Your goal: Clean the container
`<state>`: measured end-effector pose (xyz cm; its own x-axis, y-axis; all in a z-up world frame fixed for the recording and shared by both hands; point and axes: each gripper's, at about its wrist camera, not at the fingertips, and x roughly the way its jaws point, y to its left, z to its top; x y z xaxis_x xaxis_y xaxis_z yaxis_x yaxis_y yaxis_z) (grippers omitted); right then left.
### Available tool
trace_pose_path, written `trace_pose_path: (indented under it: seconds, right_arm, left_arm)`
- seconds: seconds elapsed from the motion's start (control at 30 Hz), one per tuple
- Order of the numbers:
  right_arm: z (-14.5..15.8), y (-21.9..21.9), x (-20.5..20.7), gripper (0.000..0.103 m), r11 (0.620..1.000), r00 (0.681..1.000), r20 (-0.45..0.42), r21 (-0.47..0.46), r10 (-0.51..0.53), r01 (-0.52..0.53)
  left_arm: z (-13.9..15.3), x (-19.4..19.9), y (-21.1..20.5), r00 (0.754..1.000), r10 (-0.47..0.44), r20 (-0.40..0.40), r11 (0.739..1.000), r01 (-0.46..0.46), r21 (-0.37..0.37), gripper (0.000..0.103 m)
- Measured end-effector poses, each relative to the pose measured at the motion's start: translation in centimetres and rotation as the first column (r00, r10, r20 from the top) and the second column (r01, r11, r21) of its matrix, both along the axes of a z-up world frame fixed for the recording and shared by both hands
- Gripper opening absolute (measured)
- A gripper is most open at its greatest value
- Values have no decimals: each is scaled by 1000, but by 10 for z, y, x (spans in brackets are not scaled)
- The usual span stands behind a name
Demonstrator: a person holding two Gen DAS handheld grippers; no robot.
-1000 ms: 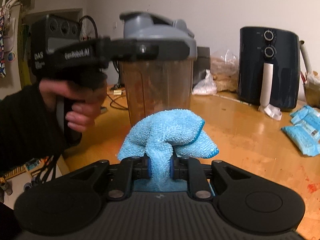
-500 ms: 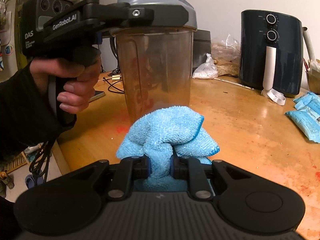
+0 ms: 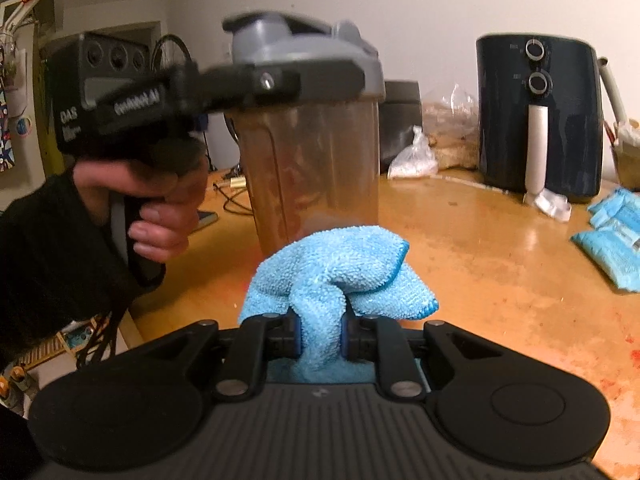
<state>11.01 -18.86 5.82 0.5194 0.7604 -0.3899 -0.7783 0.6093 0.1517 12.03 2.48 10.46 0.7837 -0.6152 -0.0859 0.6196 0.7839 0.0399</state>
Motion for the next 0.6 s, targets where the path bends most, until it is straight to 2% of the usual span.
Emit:
trace_pose_path:
  seconds: [0.6]
  right_arm:
    - [44, -14, -21, 12, 987, 984, 172, 160, -44, 17]
  left_arm:
    - [1, -1, -1, 1000, 0, -5, 1000, 0, 5, 95]
